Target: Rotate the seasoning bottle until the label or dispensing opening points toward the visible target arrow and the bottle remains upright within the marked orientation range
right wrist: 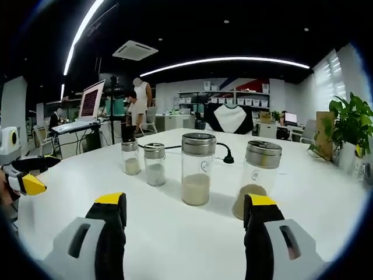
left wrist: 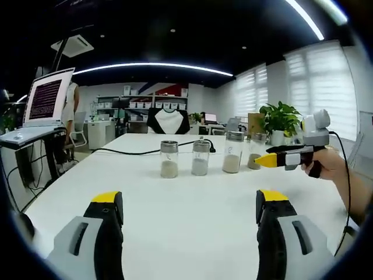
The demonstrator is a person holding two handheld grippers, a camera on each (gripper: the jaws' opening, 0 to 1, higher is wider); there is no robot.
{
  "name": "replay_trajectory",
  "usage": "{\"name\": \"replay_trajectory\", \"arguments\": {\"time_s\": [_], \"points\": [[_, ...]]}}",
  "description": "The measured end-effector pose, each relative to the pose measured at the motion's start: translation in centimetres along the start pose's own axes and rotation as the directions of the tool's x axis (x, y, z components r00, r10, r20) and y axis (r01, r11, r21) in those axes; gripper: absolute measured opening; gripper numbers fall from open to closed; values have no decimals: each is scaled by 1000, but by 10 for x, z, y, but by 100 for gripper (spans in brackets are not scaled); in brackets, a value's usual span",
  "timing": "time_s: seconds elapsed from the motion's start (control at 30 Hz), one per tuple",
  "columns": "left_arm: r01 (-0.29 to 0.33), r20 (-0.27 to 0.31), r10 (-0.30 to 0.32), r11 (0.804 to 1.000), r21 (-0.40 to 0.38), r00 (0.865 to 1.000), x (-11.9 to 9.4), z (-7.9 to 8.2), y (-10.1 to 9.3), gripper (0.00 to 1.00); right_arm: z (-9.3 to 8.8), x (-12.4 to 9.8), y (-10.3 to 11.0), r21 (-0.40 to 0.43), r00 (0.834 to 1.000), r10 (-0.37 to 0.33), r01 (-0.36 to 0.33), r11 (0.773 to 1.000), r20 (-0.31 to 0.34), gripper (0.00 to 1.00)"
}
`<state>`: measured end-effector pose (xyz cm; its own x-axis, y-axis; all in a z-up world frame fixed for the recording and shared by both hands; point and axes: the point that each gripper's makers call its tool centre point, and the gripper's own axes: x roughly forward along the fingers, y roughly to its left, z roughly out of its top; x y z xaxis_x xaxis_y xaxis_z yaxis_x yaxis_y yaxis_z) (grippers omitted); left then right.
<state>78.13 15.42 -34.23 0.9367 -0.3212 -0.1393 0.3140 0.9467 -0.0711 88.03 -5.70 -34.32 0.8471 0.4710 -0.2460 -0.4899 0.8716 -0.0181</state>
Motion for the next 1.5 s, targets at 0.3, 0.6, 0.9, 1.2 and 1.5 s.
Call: {"name": "replay_trajectory", "arguments": {"time_s": [0.3, 0.6, 0.9, 1.2, 1.5], "points": [[-39, 14, 39, 999, -10, 999, -3, 3, 11, 100, 7, 21, -2, -18, 1000, 23, -23, 1000, 6, 81], [-34, 2, 34, 999, -16, 999, -3, -2, 10, 100, 11, 46, -3, -23, 999, 33, -33, 999, 0, 77], [-32, -8, 32, 999, -19, 999, -3, -5, 10, 99, 23, 71, -18, -66, 1000, -11, 11, 998, 11, 74], [-55, -1, 55, 998, -24, 998, -3, -4, 20, 98, 22, 91, -21, -50, 1000, -9, 8, 999, -5, 73], [-35, 5, 35, 999, -33, 999, -1, -5, 17, 98, 15, 100, -27, -8, 999, -36, 36, 999, -15, 65]]}}
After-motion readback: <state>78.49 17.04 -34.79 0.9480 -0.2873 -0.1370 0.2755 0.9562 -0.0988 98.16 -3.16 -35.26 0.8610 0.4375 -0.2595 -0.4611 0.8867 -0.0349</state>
